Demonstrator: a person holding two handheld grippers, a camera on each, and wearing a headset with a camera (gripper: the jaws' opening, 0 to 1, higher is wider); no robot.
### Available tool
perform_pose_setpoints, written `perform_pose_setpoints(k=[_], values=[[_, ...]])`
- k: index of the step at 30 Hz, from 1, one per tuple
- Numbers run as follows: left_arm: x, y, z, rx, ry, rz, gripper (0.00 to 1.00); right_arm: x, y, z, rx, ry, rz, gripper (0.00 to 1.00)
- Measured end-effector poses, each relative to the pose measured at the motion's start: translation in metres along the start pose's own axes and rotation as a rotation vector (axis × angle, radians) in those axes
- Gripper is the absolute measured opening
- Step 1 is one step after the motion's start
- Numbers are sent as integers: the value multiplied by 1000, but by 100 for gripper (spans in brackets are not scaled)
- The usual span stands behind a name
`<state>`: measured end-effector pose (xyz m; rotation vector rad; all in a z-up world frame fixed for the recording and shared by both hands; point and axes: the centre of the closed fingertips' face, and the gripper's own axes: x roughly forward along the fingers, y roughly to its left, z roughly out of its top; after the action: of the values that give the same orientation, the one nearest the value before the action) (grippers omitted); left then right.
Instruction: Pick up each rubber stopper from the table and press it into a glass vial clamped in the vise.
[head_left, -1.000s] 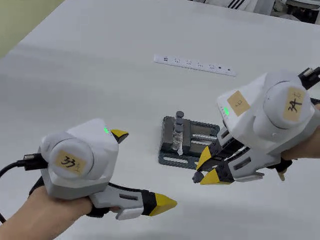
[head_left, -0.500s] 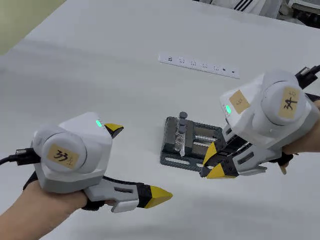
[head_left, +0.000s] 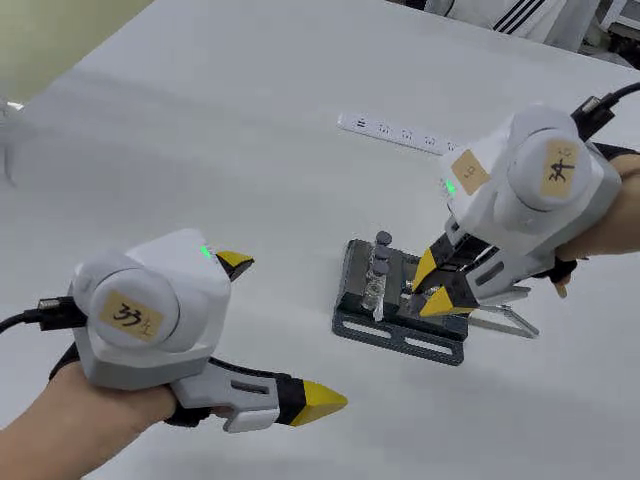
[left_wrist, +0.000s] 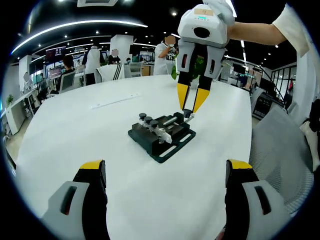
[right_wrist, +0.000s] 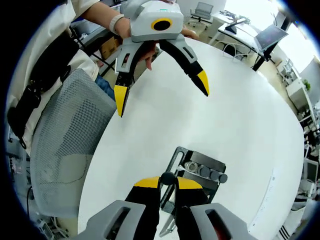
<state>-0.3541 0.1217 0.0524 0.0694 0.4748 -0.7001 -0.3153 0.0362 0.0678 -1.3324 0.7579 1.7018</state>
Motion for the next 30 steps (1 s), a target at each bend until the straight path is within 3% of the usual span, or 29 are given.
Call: perform_pose_setpoints(k=[12, 22, 30], values=[[-2, 1, -3, -18, 4, -2, 98, 12, -32, -4, -74, 50, 5, 5], [-1, 3, -7, -31, 7, 2, 98, 26, -42, -4, -146, 98, 45, 5], [1, 2, -9, -41, 6, 3, 98, 32, -40, -4, -241, 85, 67, 5]])
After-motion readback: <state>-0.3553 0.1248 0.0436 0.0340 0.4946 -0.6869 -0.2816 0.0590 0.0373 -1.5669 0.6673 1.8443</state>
